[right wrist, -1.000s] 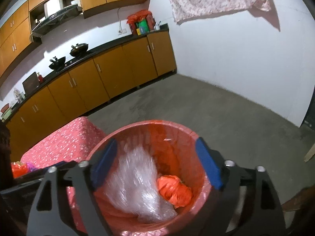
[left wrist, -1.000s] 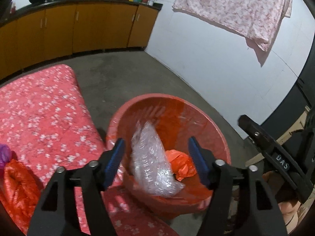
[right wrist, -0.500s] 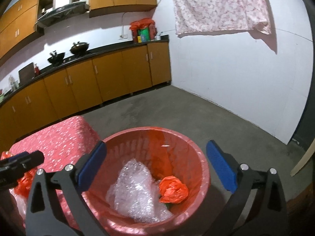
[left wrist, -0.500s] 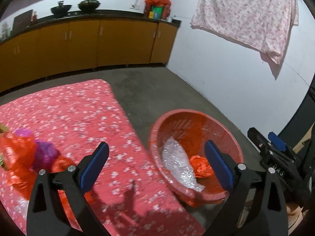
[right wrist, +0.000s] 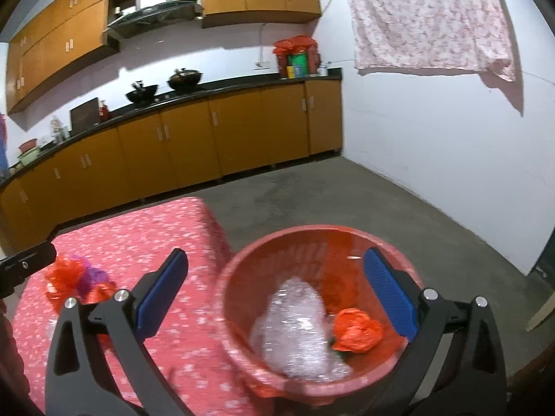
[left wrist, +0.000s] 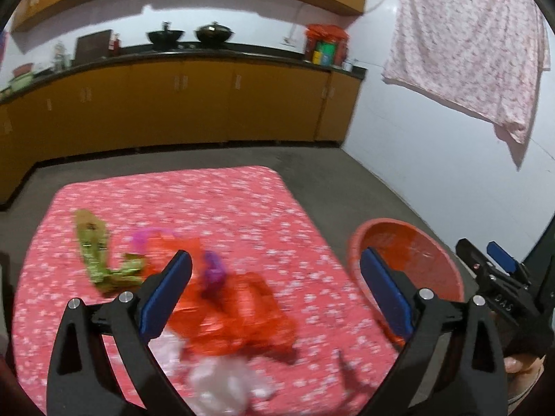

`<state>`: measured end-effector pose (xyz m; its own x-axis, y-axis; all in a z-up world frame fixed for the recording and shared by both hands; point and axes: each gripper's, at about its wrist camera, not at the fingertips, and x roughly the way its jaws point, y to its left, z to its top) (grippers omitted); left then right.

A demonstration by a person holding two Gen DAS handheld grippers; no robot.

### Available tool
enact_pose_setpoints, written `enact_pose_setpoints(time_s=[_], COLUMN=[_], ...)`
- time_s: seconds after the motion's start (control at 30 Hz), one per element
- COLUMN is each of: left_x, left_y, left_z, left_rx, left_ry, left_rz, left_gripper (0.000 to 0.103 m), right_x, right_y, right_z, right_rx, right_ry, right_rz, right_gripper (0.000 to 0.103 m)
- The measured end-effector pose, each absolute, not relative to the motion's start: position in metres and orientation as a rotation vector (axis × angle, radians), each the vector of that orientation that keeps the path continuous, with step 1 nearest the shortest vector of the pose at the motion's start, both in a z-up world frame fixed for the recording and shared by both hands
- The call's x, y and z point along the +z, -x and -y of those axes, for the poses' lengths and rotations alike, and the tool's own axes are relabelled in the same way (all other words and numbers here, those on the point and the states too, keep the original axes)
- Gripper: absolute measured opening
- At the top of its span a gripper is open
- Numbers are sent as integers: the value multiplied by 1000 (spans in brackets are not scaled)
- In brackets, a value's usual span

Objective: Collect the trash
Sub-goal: 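Move both tools back over the bed toward the remaining bags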

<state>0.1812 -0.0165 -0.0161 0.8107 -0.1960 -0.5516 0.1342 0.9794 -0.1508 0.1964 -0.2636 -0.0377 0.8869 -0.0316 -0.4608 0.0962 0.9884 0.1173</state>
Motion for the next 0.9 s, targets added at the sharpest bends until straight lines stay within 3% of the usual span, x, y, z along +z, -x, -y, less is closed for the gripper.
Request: enact_pose_setpoints(time_s=[0.47, 0.73, 0.9], left_x=[-36, -46, -63], left_y=[-158, -167, -188], left_z=[-98, -71, -45], left_rx=[52, -35, -46], left_ry=[183, 172, 136], left_rz=[-621, -641, -708], left_gripper=[97, 96, 85], right_x=[-49, -57, -63], right_y=[-205, -205, -207], right_z=[169, 159, 169], right_rx=[120, 121, 100], right_ry=[-65, -49, -58], right_rz=[-540, -569, -585], right_gripper=[98, 98, 98])
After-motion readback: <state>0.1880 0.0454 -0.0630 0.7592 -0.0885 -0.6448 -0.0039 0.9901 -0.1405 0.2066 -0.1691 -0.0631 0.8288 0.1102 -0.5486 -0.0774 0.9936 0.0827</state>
